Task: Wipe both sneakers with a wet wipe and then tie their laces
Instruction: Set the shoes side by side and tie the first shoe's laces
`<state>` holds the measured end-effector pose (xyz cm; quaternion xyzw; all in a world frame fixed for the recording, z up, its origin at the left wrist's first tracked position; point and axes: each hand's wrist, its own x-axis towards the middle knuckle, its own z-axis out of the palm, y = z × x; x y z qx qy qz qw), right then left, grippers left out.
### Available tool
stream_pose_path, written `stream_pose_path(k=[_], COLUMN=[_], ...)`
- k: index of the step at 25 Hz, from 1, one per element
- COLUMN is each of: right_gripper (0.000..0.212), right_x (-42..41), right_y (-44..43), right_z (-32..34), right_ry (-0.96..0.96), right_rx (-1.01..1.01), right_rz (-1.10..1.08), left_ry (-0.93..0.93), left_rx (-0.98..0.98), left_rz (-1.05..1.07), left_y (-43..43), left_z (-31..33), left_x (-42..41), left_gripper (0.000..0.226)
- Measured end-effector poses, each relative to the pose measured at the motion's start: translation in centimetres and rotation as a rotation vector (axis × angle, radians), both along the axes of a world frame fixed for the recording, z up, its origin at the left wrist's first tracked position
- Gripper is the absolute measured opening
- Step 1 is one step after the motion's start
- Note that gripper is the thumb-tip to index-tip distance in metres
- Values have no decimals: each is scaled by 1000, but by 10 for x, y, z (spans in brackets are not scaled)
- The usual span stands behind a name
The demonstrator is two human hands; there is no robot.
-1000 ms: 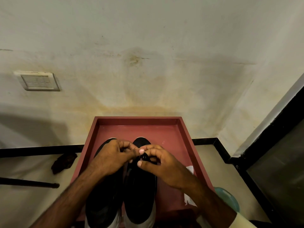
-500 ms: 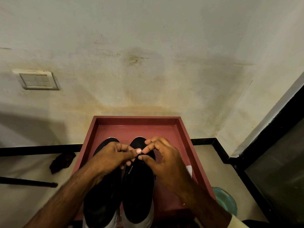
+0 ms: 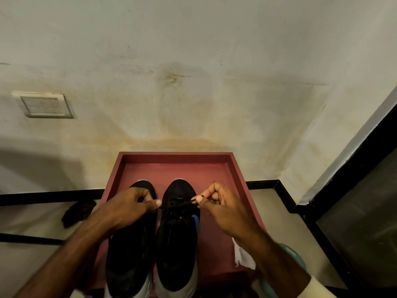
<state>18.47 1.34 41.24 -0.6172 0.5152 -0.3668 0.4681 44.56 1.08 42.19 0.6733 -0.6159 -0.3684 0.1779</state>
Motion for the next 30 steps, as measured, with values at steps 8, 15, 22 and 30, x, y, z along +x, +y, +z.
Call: stream_pose_path(k=[8, 15, 22, 30], right_gripper=[8, 9, 28, 28], right_x=[-18, -19, -17, 14], right_y=[1, -2, -10, 18], right_z=[-3, -7, -1, 1], right_ry=[112, 207, -287, 253], right_rx=[137, 85, 27, -304], right_rz=[-143, -152, -191, 134], left_ry=[-370, -396, -117, -236], left_rx=[6, 27, -198, -290], left_rz=[-47, -75, 107, 154], left_y=[2, 3, 6, 2], left_z=[-5, -7, 15, 18], left_x=[-1, -4, 17, 23], left_gripper=[30, 27, 33, 31])
